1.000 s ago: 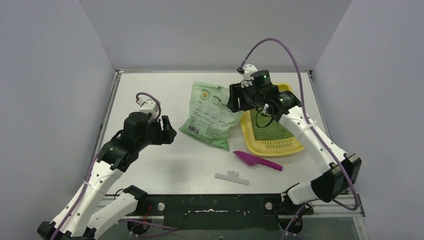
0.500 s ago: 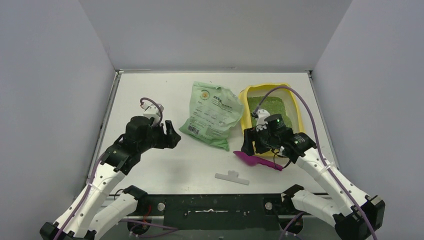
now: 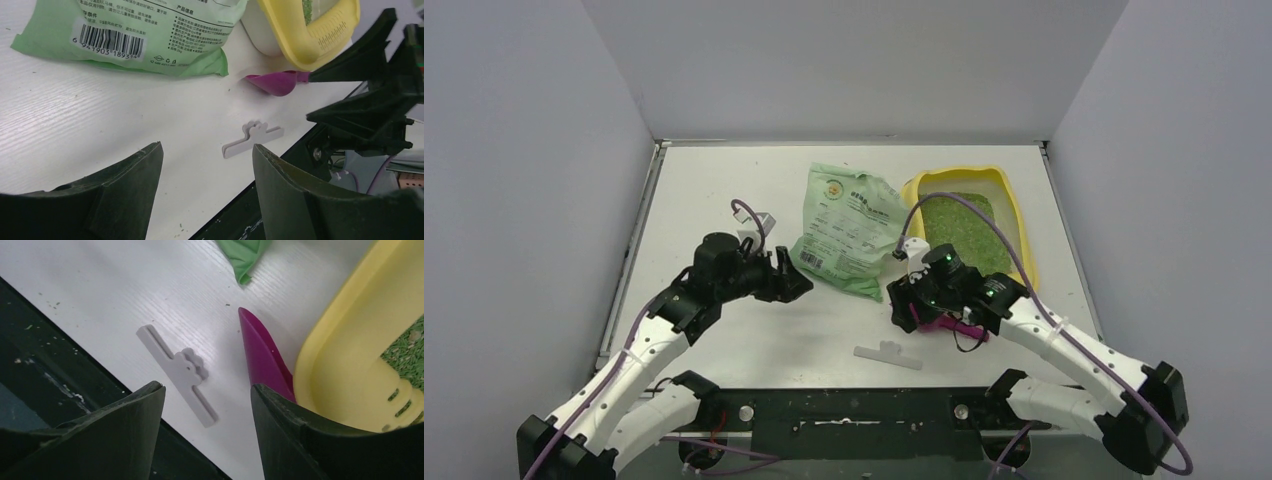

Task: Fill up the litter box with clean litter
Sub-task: Pick up the spatula from the center of the board.

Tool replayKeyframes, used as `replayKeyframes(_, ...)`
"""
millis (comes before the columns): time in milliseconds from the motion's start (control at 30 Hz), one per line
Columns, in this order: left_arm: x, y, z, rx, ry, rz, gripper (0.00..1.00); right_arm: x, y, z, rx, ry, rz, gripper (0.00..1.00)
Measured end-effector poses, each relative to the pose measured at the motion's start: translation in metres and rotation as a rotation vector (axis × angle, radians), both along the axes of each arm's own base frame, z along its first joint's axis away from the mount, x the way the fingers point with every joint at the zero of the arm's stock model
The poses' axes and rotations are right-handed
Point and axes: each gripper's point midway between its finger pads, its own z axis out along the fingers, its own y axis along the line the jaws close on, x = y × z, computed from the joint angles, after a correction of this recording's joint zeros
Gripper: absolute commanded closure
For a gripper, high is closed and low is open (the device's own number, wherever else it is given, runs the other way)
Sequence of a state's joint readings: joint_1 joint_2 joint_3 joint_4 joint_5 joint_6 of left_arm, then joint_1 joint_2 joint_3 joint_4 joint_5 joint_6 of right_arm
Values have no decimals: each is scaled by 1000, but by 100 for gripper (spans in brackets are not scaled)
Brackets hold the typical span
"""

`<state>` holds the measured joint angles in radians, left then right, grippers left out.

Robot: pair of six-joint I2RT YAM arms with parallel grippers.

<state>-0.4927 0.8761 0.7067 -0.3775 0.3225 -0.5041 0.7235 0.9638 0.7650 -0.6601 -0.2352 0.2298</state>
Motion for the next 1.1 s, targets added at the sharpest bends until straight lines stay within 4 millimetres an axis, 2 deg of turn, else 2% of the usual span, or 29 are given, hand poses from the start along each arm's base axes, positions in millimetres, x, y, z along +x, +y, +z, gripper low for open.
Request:
replayKeyframes(100,-3,-3,2,-16,-8,-14,37,12,4,-13,-85,2,46,36)
replayKeyframes(233,-9,-1,2,-26,-19,-12,37,24,8,-20,-146,-26,110,36)
replayKeyframes(433,-15,5,1,-30,-32,-1,37,31,9,-39,-241,-22,196,36)
replayKeyframes(567,-16,5,3,-34,-40,1,37,36,8,-49,-299,-14,218,41)
replayKeyframes(733,-17,7,2,-29,-37,4,37,40,11,-53,-340,-7,240,49)
replayKeyframes(867,-18,10,2,-21,-36,15,37,41,13,-56,-369,-3,257,52)
replayKeyframes(1100,-20,17,1,-6,-40,42,37,43,9,-64,-438,15,263,61)
